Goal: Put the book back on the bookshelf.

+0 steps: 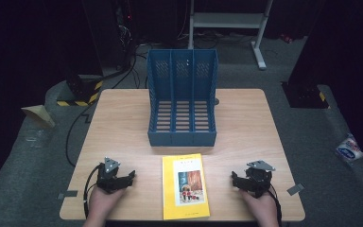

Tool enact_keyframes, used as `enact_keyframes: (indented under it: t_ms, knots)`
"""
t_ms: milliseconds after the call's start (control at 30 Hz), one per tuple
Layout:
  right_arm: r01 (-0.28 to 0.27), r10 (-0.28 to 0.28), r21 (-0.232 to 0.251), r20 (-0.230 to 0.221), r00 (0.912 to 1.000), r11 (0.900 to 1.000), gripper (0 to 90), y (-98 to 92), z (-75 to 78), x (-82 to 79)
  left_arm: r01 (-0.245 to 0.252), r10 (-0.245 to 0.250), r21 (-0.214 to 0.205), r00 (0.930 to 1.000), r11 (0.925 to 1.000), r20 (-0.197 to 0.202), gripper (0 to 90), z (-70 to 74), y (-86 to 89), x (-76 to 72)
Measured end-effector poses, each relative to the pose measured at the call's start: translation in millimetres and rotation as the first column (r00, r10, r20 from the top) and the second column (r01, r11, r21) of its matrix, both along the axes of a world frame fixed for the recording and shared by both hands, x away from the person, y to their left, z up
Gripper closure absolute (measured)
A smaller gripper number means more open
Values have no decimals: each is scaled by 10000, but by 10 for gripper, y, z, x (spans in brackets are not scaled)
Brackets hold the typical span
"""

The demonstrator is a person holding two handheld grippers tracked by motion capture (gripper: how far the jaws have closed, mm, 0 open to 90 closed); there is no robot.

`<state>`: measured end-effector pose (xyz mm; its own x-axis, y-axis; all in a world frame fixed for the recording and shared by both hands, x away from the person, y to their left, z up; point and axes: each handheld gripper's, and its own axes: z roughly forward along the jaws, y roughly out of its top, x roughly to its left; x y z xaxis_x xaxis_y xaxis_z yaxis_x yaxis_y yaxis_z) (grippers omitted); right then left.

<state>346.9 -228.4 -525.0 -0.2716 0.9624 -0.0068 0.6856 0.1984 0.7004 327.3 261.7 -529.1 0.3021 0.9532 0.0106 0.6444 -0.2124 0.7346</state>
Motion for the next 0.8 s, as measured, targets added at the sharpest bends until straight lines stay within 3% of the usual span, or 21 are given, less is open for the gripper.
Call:
enact_keyframes:
  t_ms: [633,733,800]
  knots:
    - [-175,175,-20,-23,9998,9998,89,-12,1,-6,-358,359,-101,9993,9993,100,216,-1,7,-16]
    - [-265,265,-51,-42,9996,9996,146,-23,17,-23,-340,341,-96,9994,9994,92,214,0,5,-19]
    - [-319,319,10,182,9993,9995,180,-33,37,-52,-207,207,-72,9997,9998,86,210,0,5,-19]
